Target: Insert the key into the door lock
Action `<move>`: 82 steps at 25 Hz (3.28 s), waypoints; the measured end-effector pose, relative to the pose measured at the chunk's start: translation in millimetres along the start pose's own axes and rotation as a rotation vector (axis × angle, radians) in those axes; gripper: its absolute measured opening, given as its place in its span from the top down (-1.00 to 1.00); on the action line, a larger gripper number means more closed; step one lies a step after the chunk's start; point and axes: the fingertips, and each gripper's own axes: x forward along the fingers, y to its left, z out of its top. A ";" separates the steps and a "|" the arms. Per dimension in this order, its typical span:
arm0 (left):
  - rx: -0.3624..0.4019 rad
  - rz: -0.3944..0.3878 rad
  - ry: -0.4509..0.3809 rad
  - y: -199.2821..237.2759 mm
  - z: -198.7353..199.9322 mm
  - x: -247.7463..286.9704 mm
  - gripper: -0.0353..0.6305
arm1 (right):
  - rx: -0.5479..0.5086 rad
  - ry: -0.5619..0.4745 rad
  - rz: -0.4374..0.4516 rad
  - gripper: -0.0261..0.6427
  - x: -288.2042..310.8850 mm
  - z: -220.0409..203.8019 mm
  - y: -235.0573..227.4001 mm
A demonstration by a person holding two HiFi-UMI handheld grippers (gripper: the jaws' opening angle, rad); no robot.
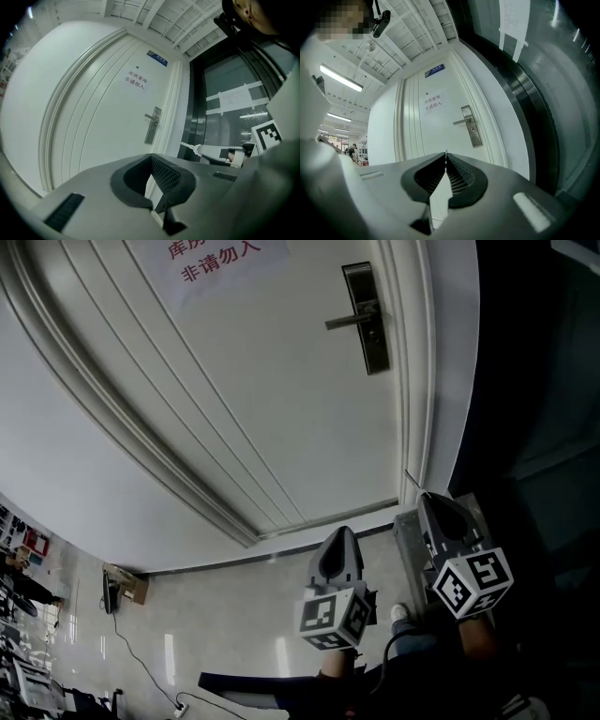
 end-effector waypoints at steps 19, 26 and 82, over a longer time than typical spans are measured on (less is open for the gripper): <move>-0.015 0.016 0.005 21.8 9.3 165.0 0.89 | -0.018 0.017 0.018 0.89 141.3 9.6 -94.6; -0.002 -0.026 0.002 37.9 20.0 209.4 0.89 | -0.027 -0.001 -0.012 0.89 185.1 12.1 -107.6; 0.073 -0.225 0.054 71.8 56.5 389.7 0.89 | -1.624 0.174 -0.273 0.89 353.2 66.6 -164.1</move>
